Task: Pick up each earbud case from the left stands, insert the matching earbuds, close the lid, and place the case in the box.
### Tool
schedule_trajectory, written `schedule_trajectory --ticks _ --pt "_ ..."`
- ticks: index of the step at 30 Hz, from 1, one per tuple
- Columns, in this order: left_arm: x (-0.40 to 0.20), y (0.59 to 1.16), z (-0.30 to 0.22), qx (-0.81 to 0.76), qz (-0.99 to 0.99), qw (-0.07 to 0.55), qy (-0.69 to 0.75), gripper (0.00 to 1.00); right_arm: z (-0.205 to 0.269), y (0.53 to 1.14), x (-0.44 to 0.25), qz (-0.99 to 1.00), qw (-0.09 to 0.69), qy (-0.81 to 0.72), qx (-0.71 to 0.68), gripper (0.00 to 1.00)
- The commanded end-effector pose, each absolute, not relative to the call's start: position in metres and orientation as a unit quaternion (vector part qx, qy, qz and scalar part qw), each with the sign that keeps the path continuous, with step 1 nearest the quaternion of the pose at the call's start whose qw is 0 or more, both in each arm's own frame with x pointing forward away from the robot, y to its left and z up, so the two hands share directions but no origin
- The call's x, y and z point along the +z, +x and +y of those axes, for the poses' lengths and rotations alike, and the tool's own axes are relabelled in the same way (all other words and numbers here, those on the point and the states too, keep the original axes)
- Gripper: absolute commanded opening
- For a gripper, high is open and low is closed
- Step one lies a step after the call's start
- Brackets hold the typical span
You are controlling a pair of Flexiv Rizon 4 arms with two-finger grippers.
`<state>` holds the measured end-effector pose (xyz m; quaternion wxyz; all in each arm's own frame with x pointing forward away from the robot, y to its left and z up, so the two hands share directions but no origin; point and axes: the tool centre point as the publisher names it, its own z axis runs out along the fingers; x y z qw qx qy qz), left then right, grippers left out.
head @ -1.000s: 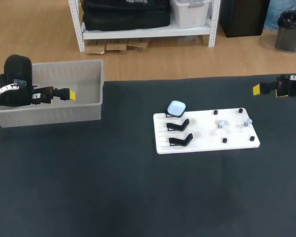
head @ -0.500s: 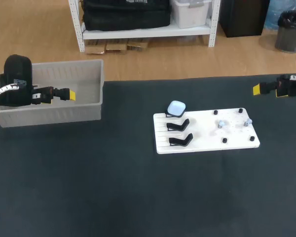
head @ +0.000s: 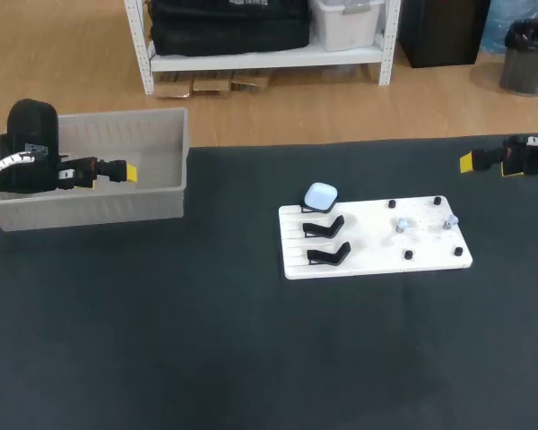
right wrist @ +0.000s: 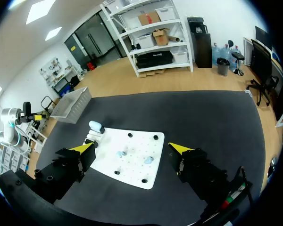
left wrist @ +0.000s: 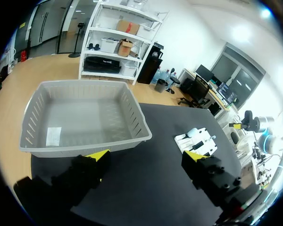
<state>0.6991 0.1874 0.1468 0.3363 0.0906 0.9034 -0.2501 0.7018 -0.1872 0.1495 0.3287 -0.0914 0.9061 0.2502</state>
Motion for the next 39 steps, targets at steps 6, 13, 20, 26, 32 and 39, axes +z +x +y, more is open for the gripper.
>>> schedule_trajectory --ticks 6,13,20,26,32,39 --pt "0.143 0.710 0.190 -0.231 0.900 0.336 0.153 1.00 -0.187 0.702 0.149 0.906 0.328 -0.092 0.250 1.00" --pt "0.146 0.714 0.170 -0.238 0.877 0.344 0.236 1.00 -0.187 0.702 0.149 0.906 0.328 -0.092 0.250 1.00" --pt "0.148 0.714 0.139 -0.253 0.836 0.341 0.348 1.00 -0.187 0.702 0.149 0.906 0.328 -0.092 0.250 1.00" --pt "0.145 0.717 0.114 -0.265 0.800 0.335 0.422 1.00 -0.187 0.702 0.149 0.906 0.328 -0.092 0.250 1.00" --pt "0.142 0.717 0.086 -0.274 0.756 0.338 0.490 1.00 -0.187 0.702 0.149 0.906 0.328 -0.092 0.250 1.00" --pt "0.130 0.724 0.056 -0.288 0.723 0.346 0.525 1.00 -0.187 0.702 0.149 0.906 0.328 -0.092 0.250 1.00"
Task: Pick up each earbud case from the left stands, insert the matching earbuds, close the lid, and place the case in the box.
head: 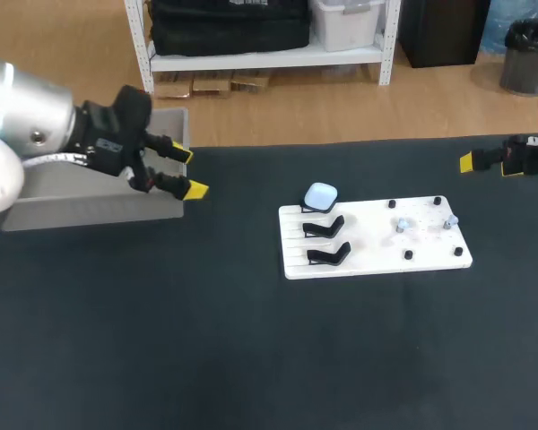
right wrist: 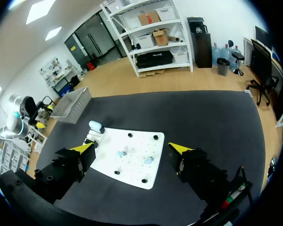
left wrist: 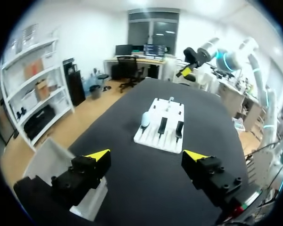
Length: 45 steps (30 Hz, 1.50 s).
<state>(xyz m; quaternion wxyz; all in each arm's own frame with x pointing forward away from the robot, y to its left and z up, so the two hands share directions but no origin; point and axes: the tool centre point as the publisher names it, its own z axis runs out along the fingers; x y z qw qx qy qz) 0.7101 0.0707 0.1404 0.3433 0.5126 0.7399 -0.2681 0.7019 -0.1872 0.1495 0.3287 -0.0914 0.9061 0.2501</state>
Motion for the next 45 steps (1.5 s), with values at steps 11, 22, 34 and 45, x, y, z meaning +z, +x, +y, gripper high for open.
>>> schedule_trajectory --ticks 11,22,34,45 --pt "0.117 0.733 0.018 -0.323 0.665 0.350 0.575 1.00 -0.187 0.702 0.149 0.906 0.328 -0.092 0.250 1.00" --pt "0.102 0.743 -0.014 -0.354 0.649 0.327 0.589 1.00 -0.187 0.702 0.149 0.906 0.328 -0.092 0.250 1.00" --pt "0.082 0.738 -0.048 -0.385 0.630 0.313 0.597 0.89 -0.187 0.702 0.149 0.906 0.328 -0.092 0.250 1.00" --pt "0.062 0.745 -0.066 -0.389 0.626 0.320 0.595 0.78 -0.187 0.702 0.149 0.906 0.328 -0.092 0.250 1.00"
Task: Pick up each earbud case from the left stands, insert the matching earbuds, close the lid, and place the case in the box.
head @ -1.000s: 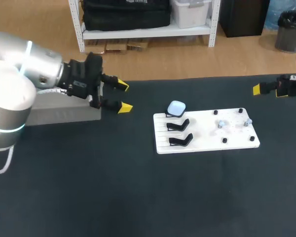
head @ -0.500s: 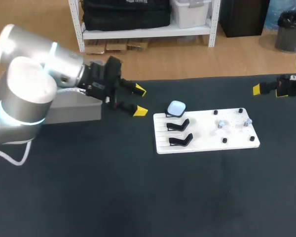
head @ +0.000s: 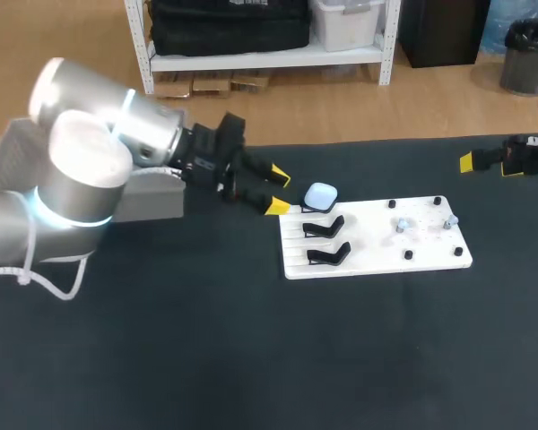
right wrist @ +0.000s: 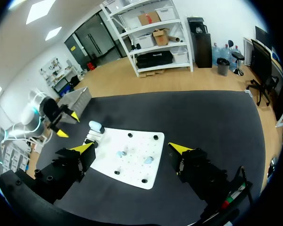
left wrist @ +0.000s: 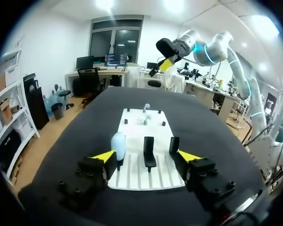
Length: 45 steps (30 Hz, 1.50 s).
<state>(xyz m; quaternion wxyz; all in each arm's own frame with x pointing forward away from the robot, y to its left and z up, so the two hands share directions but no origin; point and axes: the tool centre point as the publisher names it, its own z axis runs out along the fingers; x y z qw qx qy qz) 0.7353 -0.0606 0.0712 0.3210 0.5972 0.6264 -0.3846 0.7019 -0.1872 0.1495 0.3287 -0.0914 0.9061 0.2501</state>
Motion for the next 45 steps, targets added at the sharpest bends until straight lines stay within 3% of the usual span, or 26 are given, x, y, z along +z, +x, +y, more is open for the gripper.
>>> schedule_trajectory --ticks 1,11,18,25,27,31,39,45 --pt "0.060 0.747 -0.066 -0.388 0.628 0.321 0.594 0.78 -0.187 0.702 0.149 0.906 0.328 -0.092 0.250 1.00" --pt "0.050 0.757 -0.069 -0.384 0.625 0.329 0.595 0.54 -0.187 0.702 0.149 0.906 0.328 -0.092 0.250 1.00" --pt "0.043 0.763 -0.074 -0.381 0.618 0.330 0.604 0.47 -0.187 0.702 0.149 0.906 0.328 -0.092 0.250 1.00" --pt "0.034 0.773 -0.078 -0.377 0.617 0.329 0.607 0.49 -0.187 0.702 0.149 0.906 0.328 -0.092 0.250 1.00" --pt "0.032 0.776 -0.079 -0.377 0.618 0.329 0.607 0.57 -0.187 0.702 0.149 0.906 0.328 -0.092 0.250 1.00" --pt "0.029 0.780 -0.081 -0.376 0.616 0.330 0.608 0.59 -0.187 0.702 0.149 0.906 0.328 -0.092 0.250 1.00" --pt "0.026 0.785 -0.088 -0.382 0.610 0.329 0.611 0.50 -0.187 0.702 0.149 0.906 0.328 -0.092 0.250 1.00" --pt "0.025 0.787 -0.093 -0.388 0.606 0.328 0.613 0.49 -0.187 0.702 0.149 0.906 0.328 -0.092 0.250 1.00"
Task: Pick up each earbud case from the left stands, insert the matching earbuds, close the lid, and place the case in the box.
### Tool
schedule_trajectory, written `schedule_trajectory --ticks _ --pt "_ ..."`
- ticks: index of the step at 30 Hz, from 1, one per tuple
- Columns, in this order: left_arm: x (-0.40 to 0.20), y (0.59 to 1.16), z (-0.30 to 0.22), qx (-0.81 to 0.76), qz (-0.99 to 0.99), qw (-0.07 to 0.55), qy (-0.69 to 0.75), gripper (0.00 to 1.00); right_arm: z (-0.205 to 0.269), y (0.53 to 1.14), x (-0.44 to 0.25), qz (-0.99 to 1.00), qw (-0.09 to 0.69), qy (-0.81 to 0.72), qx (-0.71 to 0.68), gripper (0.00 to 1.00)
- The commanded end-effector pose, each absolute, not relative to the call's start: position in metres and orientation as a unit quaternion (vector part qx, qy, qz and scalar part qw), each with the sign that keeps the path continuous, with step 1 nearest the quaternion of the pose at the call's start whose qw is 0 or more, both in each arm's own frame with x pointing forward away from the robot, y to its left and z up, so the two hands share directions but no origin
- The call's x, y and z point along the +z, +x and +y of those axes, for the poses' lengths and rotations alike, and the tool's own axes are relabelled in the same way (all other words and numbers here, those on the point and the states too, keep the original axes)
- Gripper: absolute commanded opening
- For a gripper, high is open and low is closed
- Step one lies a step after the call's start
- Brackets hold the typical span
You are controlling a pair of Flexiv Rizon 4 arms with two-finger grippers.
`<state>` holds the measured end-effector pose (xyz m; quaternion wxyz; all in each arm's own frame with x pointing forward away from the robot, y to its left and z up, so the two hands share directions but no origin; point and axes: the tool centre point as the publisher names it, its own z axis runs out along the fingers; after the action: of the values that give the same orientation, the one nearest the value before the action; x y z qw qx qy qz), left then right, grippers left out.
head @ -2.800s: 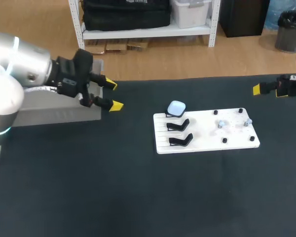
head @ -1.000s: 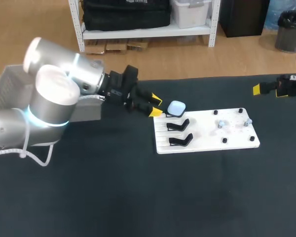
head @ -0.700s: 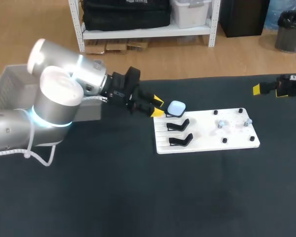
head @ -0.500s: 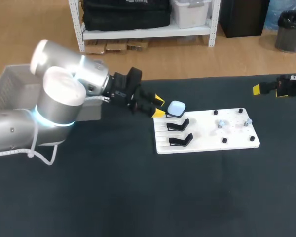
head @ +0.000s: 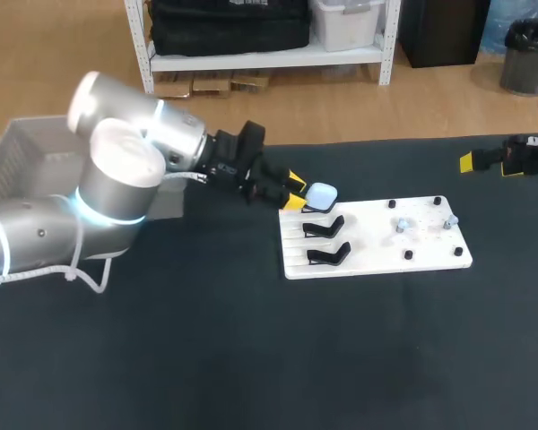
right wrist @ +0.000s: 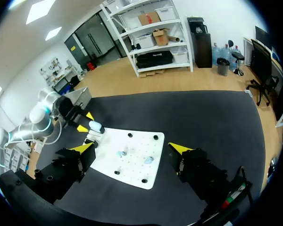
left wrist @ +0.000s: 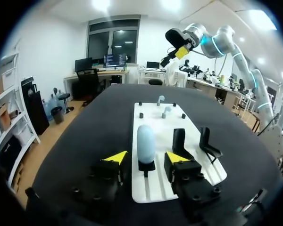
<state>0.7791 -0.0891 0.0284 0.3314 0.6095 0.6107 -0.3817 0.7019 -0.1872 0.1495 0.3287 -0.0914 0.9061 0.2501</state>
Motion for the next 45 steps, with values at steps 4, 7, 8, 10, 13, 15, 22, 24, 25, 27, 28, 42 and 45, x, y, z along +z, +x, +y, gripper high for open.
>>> schedule_trajectory --ticks 4,7,8,10,13,15,22,24,25,27,28,42,45 --pt "0.025 0.785 -0.096 -0.394 0.604 0.327 0.611 0.49 -0.187 0.702 0.149 0.906 0.328 -0.092 0.250 1.00" --pt "0.023 0.781 -0.098 -0.396 0.602 0.326 0.612 0.49 -0.187 0.702 0.149 0.906 0.328 -0.092 0.250 1.00" --pt "0.023 0.780 -0.099 -0.396 0.602 0.326 0.613 0.49 -0.187 0.702 0.149 0.906 0.328 -0.092 0.250 1.00" --pt "0.022 0.780 -0.100 -0.397 0.601 0.325 0.613 0.49 -0.187 0.702 0.149 0.906 0.328 -0.092 0.250 1.00" --pt "0.022 0.779 -0.103 -0.398 0.602 0.325 0.612 0.49 -0.187 0.702 0.149 0.906 0.328 -0.092 0.250 1.00" --pt "0.022 0.778 -0.105 -0.398 0.602 0.327 0.610 0.55 -0.187 0.702 0.149 0.906 0.328 -0.092 0.250 1.00" --pt "0.020 0.774 -0.110 -0.398 0.601 0.332 0.609 0.50 -0.187 0.702 0.149 0.906 0.328 -0.092 0.250 1.00" --pt "0.020 0.774 -0.111 -0.398 0.603 0.332 0.607 0.47 -0.187 0.702 0.149 0.906 0.328 -0.092 0.250 1.00" --pt "0.019 0.774 -0.112 -0.398 0.603 0.333 0.606 0.47 -0.187 0.702 0.149 0.906 0.328 -0.092 0.250 1.00" --pt "0.019 0.774 -0.112 -0.398 0.604 0.334 0.604 0.46 -0.187 0.702 0.149 0.906 0.328 -0.092 0.250 1.00" --pt "0.019 0.774 -0.112 -0.398 0.605 0.334 0.604 0.45 -0.187 0.702 0.149 0.906 0.328 -0.092 0.250 1.00" --pt "0.017 0.771 -0.111 -0.401 0.611 0.339 0.593 0.40 -0.187 0.702 0.149 0.906 0.328 -0.092 0.250 1.00" --pt "0.017 0.771 -0.112 -0.401 0.611 0.340 0.591 0.38 -0.187 0.702 0.149 0.906 0.328 -0.092 0.250 1.00"
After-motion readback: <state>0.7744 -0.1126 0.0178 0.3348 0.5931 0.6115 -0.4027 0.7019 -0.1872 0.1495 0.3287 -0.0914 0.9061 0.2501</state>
